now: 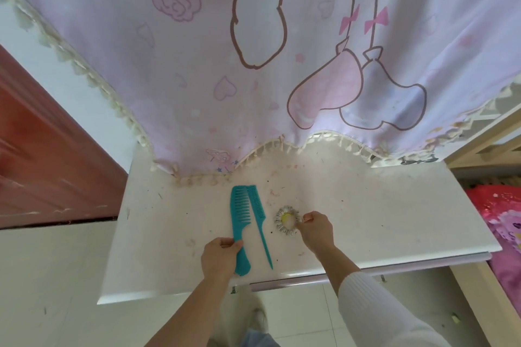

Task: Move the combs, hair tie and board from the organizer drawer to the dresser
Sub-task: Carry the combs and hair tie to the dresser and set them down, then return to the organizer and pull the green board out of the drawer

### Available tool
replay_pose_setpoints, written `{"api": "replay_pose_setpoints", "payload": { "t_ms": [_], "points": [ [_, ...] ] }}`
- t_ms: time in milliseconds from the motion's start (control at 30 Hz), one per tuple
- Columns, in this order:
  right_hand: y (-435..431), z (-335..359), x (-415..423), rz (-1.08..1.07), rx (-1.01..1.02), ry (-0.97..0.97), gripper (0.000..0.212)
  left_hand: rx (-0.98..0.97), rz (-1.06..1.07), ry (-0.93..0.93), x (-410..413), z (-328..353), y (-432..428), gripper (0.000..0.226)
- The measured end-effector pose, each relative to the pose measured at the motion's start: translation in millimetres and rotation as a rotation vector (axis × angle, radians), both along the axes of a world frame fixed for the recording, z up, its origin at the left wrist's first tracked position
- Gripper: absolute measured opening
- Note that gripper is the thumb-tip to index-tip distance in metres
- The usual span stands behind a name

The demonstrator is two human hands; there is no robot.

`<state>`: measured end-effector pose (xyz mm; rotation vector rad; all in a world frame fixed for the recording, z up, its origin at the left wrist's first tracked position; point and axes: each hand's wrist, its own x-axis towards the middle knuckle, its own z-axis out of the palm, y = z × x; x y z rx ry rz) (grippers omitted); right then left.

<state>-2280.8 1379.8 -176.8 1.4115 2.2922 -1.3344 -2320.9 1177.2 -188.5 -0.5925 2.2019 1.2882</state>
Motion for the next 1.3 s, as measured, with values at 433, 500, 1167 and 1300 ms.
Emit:
{"api": "replay_pose_setpoints", "payload": {
  "t_ms": [433,500,1167,1300],
  "points": [
    [-26,56,36,-0.004,0.068,0.070,0.038,-0.145,-0.578,0.208,-32,37,6,0.021],
    [-36,70,54,-0.044,0.114,0.105,0.036,-0.137,-0.719,0.291,-30,54,21,0.019],
    [-340,154,547,-1.187,0.458,-0.139,0.042,0.571,-2.120,0.909,441,141,-28,0.022],
    [-451,167,663,-1.379,0.537,-0.291,0.048,0.765,-2.329,0.985,589,164,-98,0.024]
  ]
}}
